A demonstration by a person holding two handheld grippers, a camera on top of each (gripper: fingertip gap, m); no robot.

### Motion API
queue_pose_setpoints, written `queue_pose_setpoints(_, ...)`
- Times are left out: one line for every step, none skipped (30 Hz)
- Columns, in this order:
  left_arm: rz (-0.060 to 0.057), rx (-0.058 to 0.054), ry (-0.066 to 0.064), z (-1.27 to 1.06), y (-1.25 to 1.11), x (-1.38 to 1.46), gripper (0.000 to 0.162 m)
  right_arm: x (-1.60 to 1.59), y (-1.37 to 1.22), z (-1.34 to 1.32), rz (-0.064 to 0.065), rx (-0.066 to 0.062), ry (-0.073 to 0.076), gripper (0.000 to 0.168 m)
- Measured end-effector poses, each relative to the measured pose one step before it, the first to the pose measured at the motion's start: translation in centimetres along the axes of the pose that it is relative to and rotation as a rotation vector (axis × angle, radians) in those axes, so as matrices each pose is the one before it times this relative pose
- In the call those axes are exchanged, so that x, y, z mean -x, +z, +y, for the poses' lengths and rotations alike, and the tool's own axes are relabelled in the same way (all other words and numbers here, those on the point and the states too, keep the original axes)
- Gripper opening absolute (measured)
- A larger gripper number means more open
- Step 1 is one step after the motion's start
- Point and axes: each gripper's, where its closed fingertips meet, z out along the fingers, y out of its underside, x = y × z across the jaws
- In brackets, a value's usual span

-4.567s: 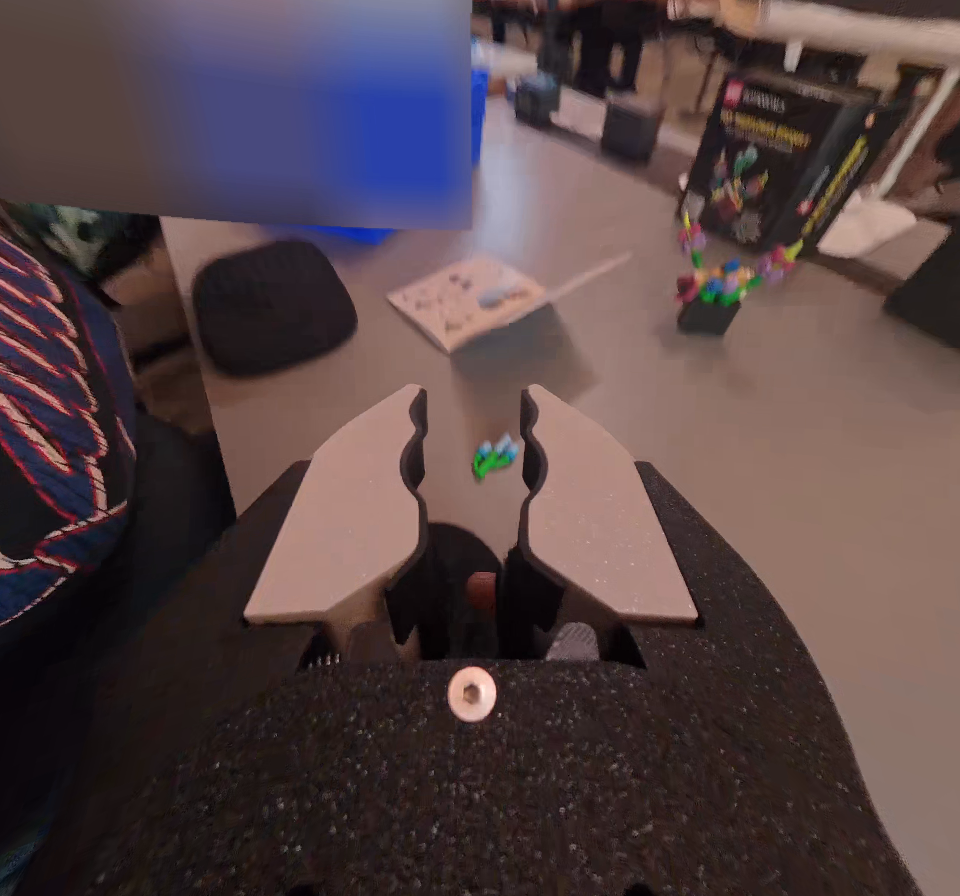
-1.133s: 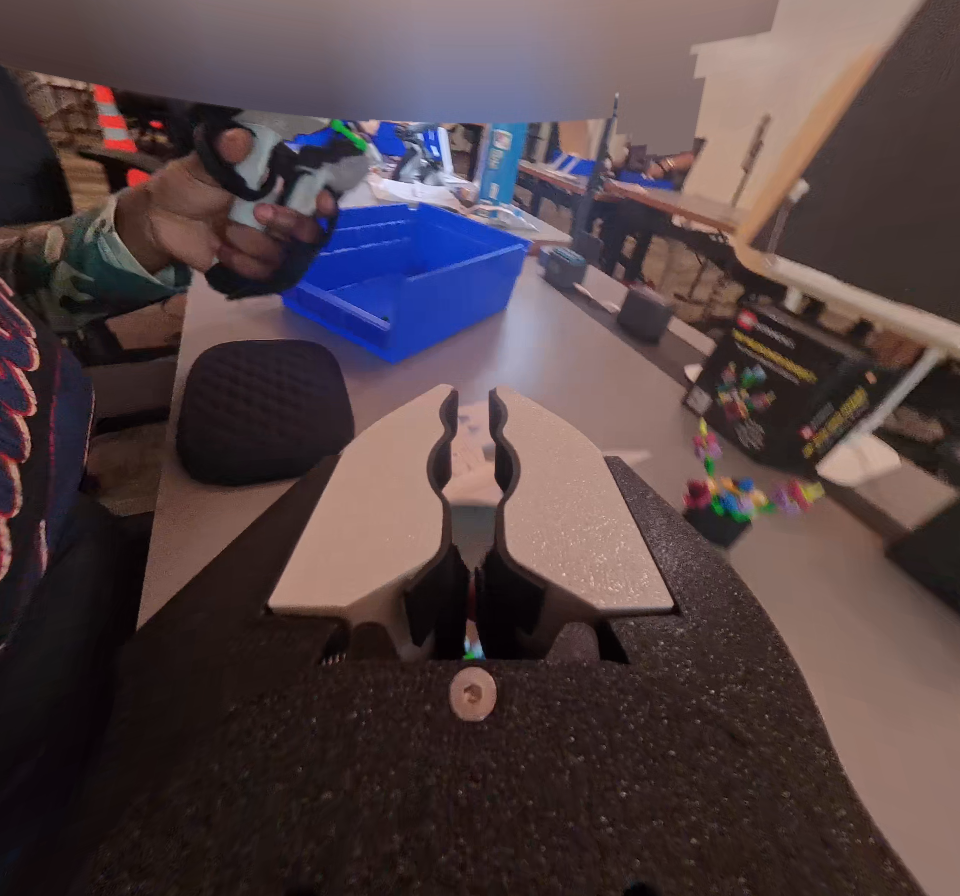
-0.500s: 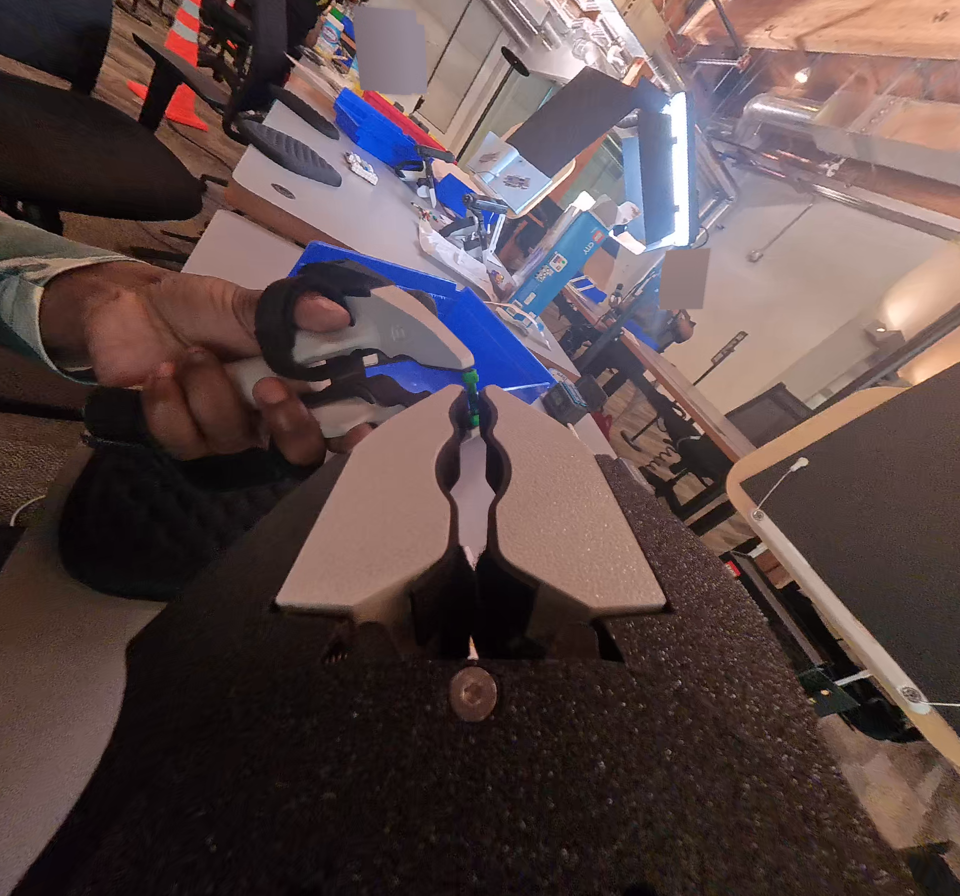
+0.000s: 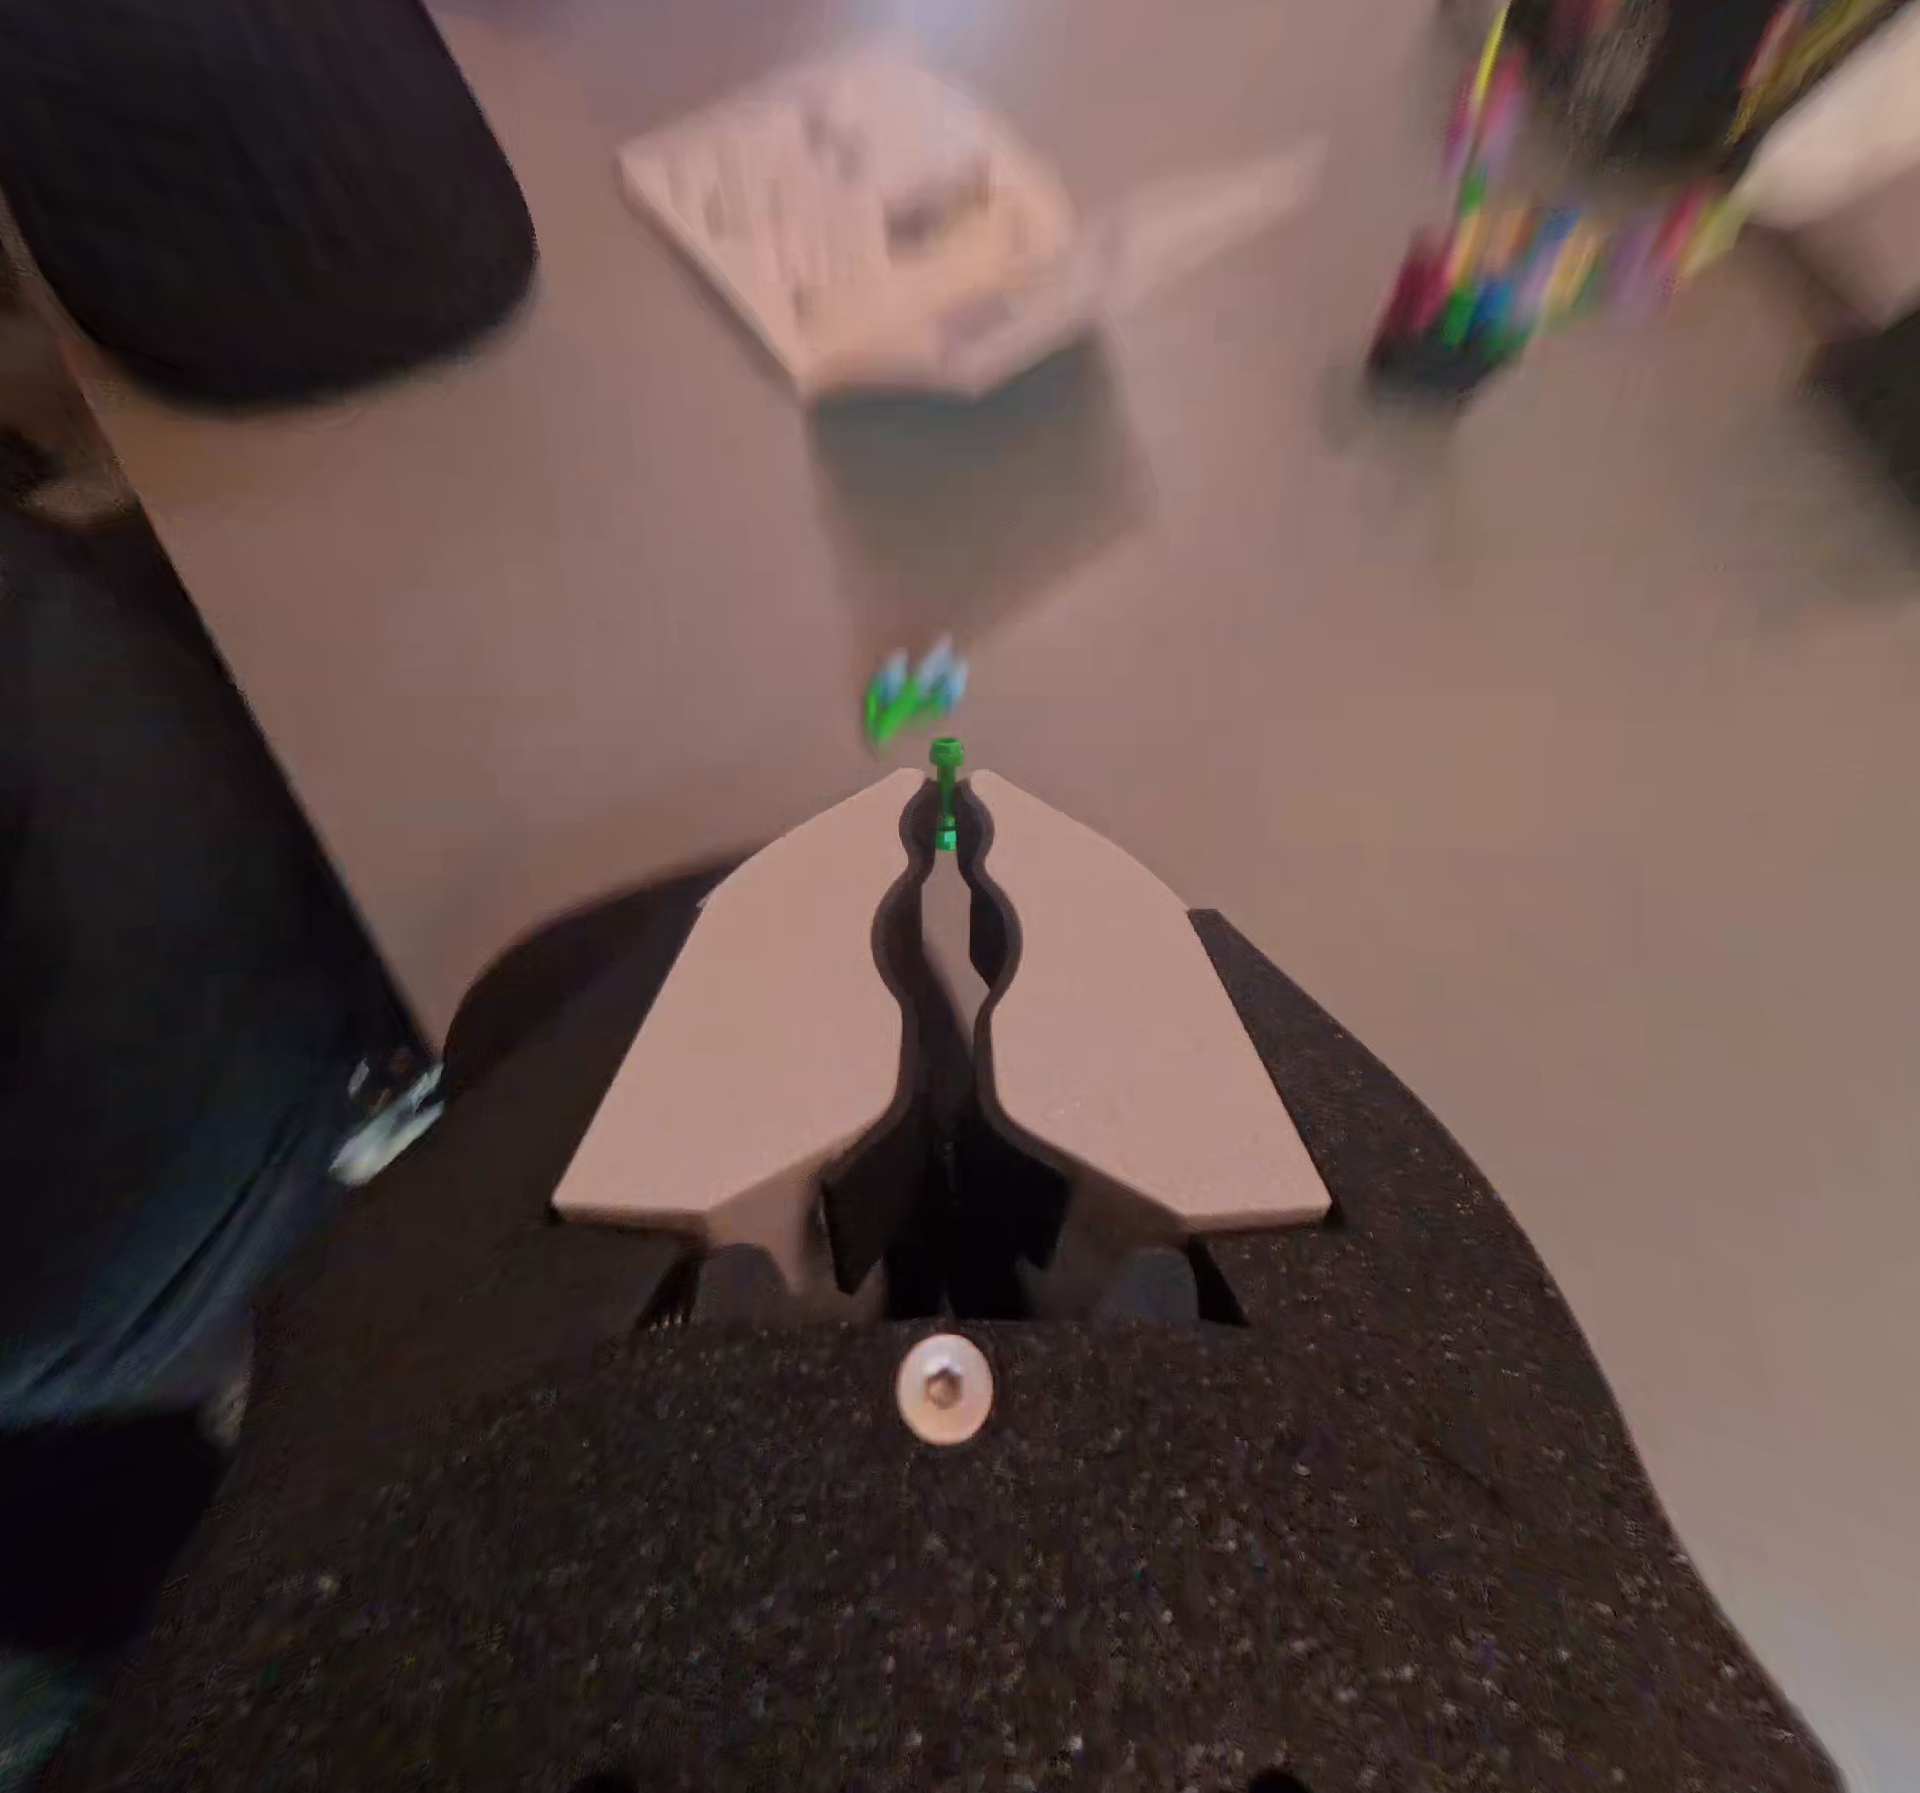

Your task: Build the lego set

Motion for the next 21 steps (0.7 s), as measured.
queue_pose_setpoints(-0.0462, 0.0326, 0.0354, 0.167, -0.732, 0.903, 0.039, 0.274, -0.184, 2.388, -0.0236, 0.1102, 0.057, 0.004)
queue_pose_setpoints(-0.0276, 0.0276, 0.0234, 0.177, -0.59, 0.663, 0.039, 0.298, 0.062, 2.047, -0.0207, 0.0945, 0.0423, 0.004)
queue_pose_setpoints(-0.0144, 0.0239, 0.0154, 0.176, -0.467, 0.478, 0.039, 0.167, 0.267, 1.574, -0.0089, 0.073, 0.028, 0.004)
queue_pose_setpoints(-0.0084, 0.0231, 0.0125, 0.209, -0.348, 0.369, 0.039, 0.144, 0.372, 1.144, -0.006, 0.0547, 0.0179, 0.004)
queue_pose_setpoints(-0.0097, 0.0244, 0.0124, 0.244, -0.258, 0.377, 0.039, 0.201, 0.425, 0.746, -0.01, 0.0392, 0.0108, 0.004)
queue_pose_setpoints(-0.0131, 0.0259, 0.0132, 0.273, -0.184, 0.391, 0.039, 0.204, 0.408, 0.435, -0.011, 0.0262, 0.008, 0.004)
queue_pose_setpoints(-0.0114, 0.0281, 0.0146, 0.289, -0.15, 0.325, 0.039, 0.176, 0.37, 0.363, -0.0103, 0.0258, 0.0071, 0.004)
queue_pose_setpoints(-0.0065, 0.0274, 0.0153, 0.267, -0.145, 0.216, 0.039, 0.065, 0.277, 0.277, -0.0034, 0.0228, 0.0057, 0.004)
queue_pose_setpoints(-0.0023, 0.0211, 0.0143, 0.162, -0.163, 0.131, 0.039, -0.018, 0.036, -0.075, 0.0026, 0.0005, 0.0008, 0.004)
queue_pose_setpoints(-0.001, 0.0131, 0.0116, 0.06, -0.184, 0.108, 0.039, 0.007, -0.076, -0.111, 0.0012, -0.0043, -0.0008, 0.004)
queue_pose_setpoints(-0.0014, 0.0079, 0.0084, -0.016, -0.223, 0.148, 0.039, 0.019, -0.063, -0.03, -0.0009, 0.0001, -0.001, 0.004)
queue_pose_setpoints(-0.0023, 0.0054, 0.0052, -0.04, -0.244, 0.211, 0.039, 0.016, -0.013, 0.036, -0.0017, 0.0041, 0.0003, 0.005)
queue_pose_setpoints(-0.0035, 0.0067, 0.0024, -0.015, -0.266, 0.308, 0.039, 0.049, 0.009, 0.016, -0.004, 0.0023, 0.0009, 0.006)
queue_pose_setpoints(-0.0046, 0.0098, 0.0006, 0.025, -0.273, 0.39, 0.039, 0.061, -0.002, 0.006, -0.0058, -0.0008, 0.0011, 0.008)
queue_pose_setpoints(-0.0067, 0.0126, -0.0005, 0.077, -0.265, 0.487, 0.039, 0.051, -0.033, -0.009, -0.0049, -0.0031, 0.0015, 0.008)
queue_pose_setpoints(-0.0083, 0.0168, 0.0008, 0.152, -0.245, 0.545, 0.039, 0.033, -0.045, -0.022, -0.0035, -0.005, 0.0016, 0.009)
queue_pose_setpoints(-0.008, 0.0215, 0.0031, 0.233, -0.195, 0.573, 0.039, -0.04, -0.076, 0.002, 0.001, -0.0053, 0.0028, 0.011)
queue_pose_setpoints(-0.0097, 0.0248, 0.0043, 0.303, -0.165, 0.608, 0.039, -0.109, -0.091, 0.027, 0.0053, -0.0038, 0.004, 0.012)
queue_pose_setpoints(-0.0111, 0.0251, 0.0065, 0.314, -0.125, 0.616, 0.039, -0.095, -0.12, 0.026, 0.0046, -0.0046, 0.0034, 0.012)
queue_pose_setpoints(-0.0078, 0.0223, 0.0085, 0.289, -0.084, 0.567, 0.039, -0.063, -0.135, -0.044, 0.0018, -0.0101, 0.0015, 0.013)
queue_pose_setpoints(-0.0025, 0.02, 0.0064, 0.281, -0.033, 0.513, 0.039, -0.051, -0.186, -0.13, 0.0017, -0.0164, -0.0001, 0.013)
